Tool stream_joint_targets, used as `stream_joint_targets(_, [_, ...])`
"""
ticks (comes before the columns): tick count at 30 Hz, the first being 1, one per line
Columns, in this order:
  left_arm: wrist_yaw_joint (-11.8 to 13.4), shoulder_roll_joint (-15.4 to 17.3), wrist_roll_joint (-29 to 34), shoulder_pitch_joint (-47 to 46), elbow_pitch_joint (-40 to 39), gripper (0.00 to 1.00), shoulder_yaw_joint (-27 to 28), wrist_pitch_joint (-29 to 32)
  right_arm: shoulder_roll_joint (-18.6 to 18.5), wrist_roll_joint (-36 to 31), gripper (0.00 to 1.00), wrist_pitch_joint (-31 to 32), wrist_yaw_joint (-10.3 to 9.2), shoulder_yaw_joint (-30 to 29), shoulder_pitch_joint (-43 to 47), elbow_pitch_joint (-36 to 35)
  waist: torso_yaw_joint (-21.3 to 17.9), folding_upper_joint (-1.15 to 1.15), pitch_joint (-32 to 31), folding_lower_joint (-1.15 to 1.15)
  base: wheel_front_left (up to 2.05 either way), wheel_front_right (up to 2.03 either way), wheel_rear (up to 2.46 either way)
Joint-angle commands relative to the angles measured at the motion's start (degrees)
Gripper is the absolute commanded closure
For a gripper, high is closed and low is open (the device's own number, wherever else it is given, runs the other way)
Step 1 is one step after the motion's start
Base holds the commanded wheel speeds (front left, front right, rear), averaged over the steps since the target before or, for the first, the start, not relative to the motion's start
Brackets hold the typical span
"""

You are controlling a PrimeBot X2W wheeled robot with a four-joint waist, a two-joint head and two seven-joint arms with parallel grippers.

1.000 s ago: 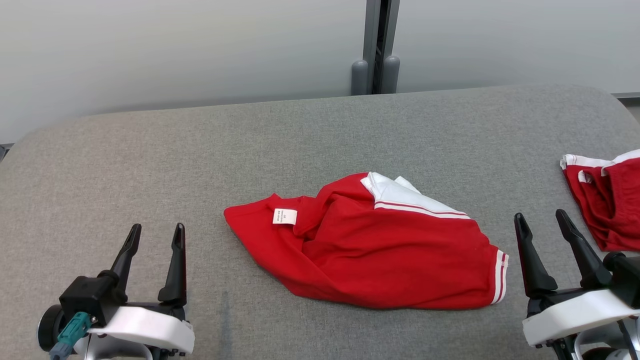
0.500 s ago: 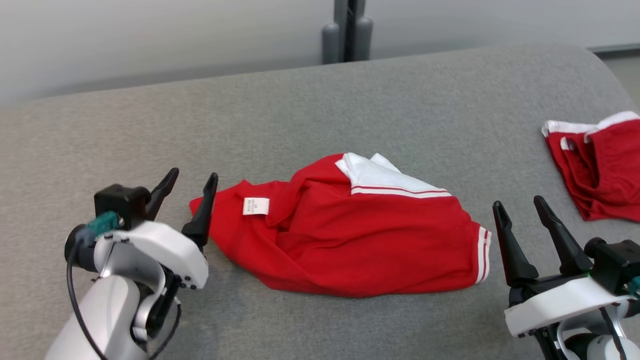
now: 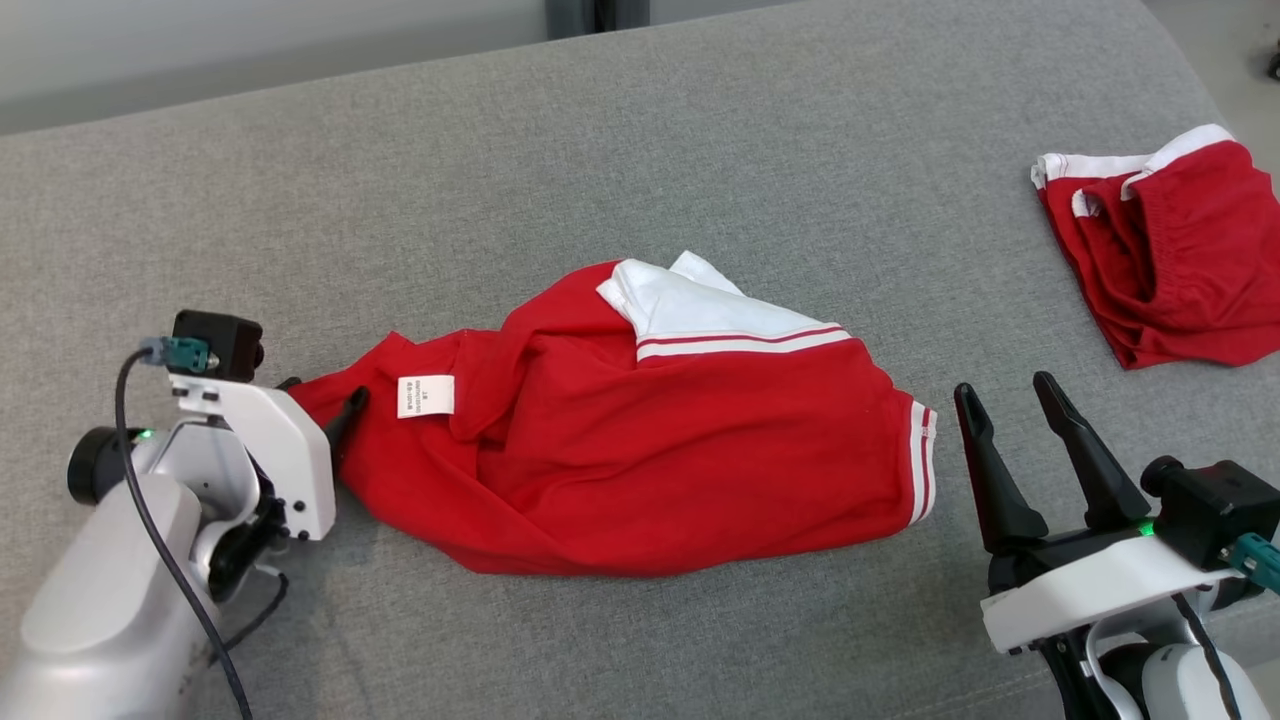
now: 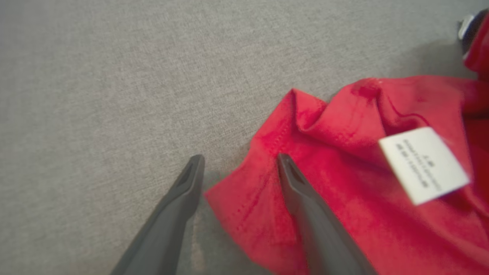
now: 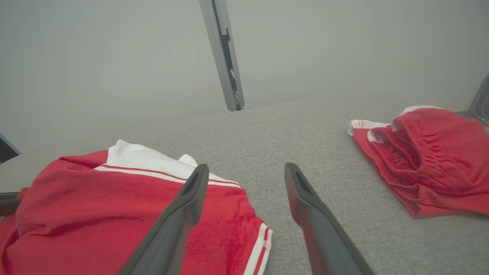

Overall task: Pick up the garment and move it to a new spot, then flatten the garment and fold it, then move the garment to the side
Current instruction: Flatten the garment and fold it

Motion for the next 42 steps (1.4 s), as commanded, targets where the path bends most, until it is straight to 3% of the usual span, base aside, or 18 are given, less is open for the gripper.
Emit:
stream_joint_targets(1, [-0.6,0.3,-0.6,-0.9,1.2,0.05,-0.5,1.4,-0.2,0.6,0.00,-0.5,-0.02,0.0,-0.6,0.3,-0.2,0.00,0.3,0.00,0.00,0.00,0.00])
stream_joint_targets(2, [-1.0,0.2,-1.0,-1.1,2.1,0.78,-0.8,2.4,-0.2,0.7,0.00,-0.6,-0.02,-0.1,-0.7,0.5,-0.2,0.00,0.4,0.00,0.00,0.00,0.00])
stream_joint_targets(3, [-1.4,0.3,-1.5,-1.7,3.2,1.00,-1.3,3.6,-0.2,0.8,0.00,-0.8,-0.02,-0.3,-0.9,0.7,0.0,0.00,0.5,0.00,0.00,0.00,0.00])
stream_joint_targets(6, [-1.8,0.5,-1.8,-3.1,2.6,1.00,-1.4,2.3,-0.2,1.3,0.00,-1.0,-0.02,-0.5,-1.2,1.1,0.3,0.00,0.5,0.00,0.00,0.00,0.00])
stream_joint_targets(12, [-1.4,0.9,-0.2,-6.2,-3.4,1.00,0.0,-6.3,-0.2,2.1,0.00,-1.3,-0.02,-1.0,-1.3,1.6,1.4,0.00,-0.3,0.00,0.00,0.00,0.00])
stream_joint_targets(18, [1.4,2.2,-0.6,-5.2,-13.7,1.00,4.0,-13.6,-0.2,2.9,0.00,-1.2,-0.02,-2.5,-0.5,1.3,3.1,0.00,-1.2,0.00,0.00,0.00,0.00])
stream_joint_targets(24, [6.5,3.7,-4.3,7.8,-25.9,1.00,9.1,-16.2,-0.2,3.5,0.00,-0.5,-0.02,-3.9,0.4,0.7,5.2,0.00,-1.8,0.00,0.00,0.00,0.00])
stream_joint_targets(32, [9.6,1.3,-7.0,21.2,-27.9,1.00,10.6,-19.4,-0.2,4.0,0.00,0.1,-0.02,-4.7,0.6,0.6,7.2,0.00,-1.8,0.00,0.00,0.00,0.00])
stream_joint_targets(42, [10.9,-2.7,-8.6,29.4,-21.4,1.00,10.9,-24.9,-0.2,3.5,0.00,1.3,-0.02,-6.1,1.3,0.6,9.9,0.00,-2.8,0.00,0.00,0.00,0.00])
